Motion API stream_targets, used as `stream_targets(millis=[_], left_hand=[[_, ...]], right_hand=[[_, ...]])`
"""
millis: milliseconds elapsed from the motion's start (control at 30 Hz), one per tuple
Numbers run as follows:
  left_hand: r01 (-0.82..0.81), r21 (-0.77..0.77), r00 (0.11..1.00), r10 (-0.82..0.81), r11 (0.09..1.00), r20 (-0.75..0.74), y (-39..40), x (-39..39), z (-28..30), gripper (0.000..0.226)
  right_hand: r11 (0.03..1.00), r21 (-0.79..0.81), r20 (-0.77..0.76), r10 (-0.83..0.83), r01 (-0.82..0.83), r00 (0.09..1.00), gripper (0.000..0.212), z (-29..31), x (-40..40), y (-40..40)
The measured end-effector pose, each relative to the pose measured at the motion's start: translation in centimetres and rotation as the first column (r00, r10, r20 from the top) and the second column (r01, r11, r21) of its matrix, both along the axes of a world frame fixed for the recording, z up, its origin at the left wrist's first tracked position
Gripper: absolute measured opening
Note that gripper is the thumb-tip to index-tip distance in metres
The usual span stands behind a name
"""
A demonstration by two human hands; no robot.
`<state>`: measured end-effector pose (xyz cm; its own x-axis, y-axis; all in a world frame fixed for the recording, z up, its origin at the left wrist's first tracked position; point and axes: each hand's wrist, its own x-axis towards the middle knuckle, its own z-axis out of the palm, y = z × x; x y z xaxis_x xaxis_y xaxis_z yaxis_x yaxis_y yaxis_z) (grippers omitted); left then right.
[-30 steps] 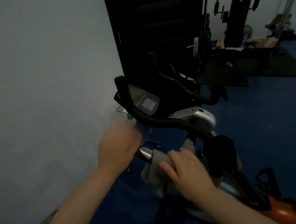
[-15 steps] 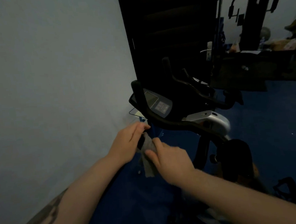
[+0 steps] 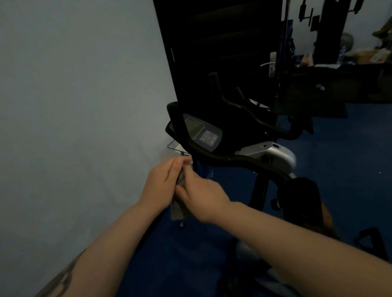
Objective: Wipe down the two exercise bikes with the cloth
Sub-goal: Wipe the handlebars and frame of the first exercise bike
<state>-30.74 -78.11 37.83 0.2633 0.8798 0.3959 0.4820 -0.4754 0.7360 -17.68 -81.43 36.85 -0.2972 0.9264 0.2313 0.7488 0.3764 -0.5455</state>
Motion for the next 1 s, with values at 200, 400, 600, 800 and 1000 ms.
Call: stream_targets(millis=[200, 400, 600, 800, 1000], left_hand=[[-0.023, 0.016, 1.000, 0.023, 1.000, 0.001, 0.1, 0.2, -0.1, 0.030], [-0.046, 0.027, 0.999, 0.046, 0.999, 0.024, -0.1, 0.3, -0.2, 0.030], [-0.060, 0.037, 0.998, 0.060, 0.998, 0.018, -0.1, 0.3, -0.2, 0.031], [-0.055, 0.049, 0.998, 0.054, 0.997, 0.026, -0.1, 0.3, -0.4, 0.032], [-0.032, 0.078, 0.999, 0.029, 0.996, 0.039, 0.2, 0.3, -0.6, 0.033]], right_hand=[[0.976, 0.164, 0.168, -0.171, 0.143, 0.971, 0.052, -4.5, 5.5, -5.3], [0.947, 0.152, 0.137, -0.305, 0.284, 0.943, 0.051, -6.4, 8.2, -7.7], [0.877, -0.162, -0.089, -0.469, 0.452, 0.879, 0.072, -6.6, 6.3, -10.7], [0.830, -0.348, -0.371, -0.549, 0.436, 0.749, 0.073, -4.5, 6.1, -6.5], [0.863, -0.330, -0.373, -0.492, 0.383, 0.787, 0.075, -6.1, 5.9, -7.3]])
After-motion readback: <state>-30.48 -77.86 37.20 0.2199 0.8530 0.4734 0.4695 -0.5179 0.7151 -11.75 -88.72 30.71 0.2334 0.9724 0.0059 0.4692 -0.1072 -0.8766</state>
